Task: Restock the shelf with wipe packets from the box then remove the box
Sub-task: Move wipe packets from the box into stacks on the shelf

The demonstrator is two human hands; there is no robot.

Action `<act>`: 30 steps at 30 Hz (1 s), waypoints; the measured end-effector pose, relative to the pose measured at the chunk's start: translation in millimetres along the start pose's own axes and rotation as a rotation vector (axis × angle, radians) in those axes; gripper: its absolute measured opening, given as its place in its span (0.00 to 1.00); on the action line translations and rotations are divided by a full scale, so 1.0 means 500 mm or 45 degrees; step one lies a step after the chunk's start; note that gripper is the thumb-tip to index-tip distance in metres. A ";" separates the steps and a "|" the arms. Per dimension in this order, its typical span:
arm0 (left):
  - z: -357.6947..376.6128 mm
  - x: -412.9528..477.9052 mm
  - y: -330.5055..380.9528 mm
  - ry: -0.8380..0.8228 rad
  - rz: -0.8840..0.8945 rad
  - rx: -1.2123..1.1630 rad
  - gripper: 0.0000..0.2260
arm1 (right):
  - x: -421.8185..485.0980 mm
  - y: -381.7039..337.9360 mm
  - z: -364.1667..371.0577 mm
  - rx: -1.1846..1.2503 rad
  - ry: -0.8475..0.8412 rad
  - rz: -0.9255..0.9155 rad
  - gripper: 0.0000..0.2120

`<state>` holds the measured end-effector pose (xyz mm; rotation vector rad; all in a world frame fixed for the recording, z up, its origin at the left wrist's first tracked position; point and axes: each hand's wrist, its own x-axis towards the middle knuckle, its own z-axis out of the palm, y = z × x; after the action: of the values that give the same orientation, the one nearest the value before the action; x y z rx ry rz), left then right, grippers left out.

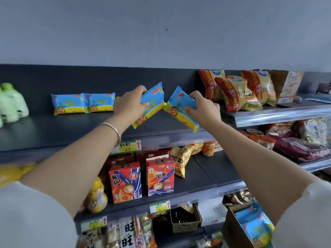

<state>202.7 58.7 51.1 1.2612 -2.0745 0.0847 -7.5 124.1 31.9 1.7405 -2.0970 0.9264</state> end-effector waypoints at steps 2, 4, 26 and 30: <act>-0.016 0.010 -0.056 0.012 -0.047 0.065 0.11 | 0.039 -0.038 0.031 0.012 0.000 -0.092 0.16; -0.029 0.017 -0.108 0.006 -0.114 0.143 0.11 | 0.073 -0.070 0.066 0.018 -0.001 -0.190 0.16; -0.123 0.050 -0.526 0.058 -0.591 0.426 0.13 | 0.291 -0.412 0.364 0.028 -0.295 -0.656 0.16; -0.114 0.112 -0.607 -0.027 -0.519 0.350 0.14 | 0.327 -0.451 0.405 -0.002 -0.313 -0.611 0.15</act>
<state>460.6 -120.3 40.0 1.8353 -1.8255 0.1751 205.4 -146.5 39.5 2.3083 -1.6710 0.5949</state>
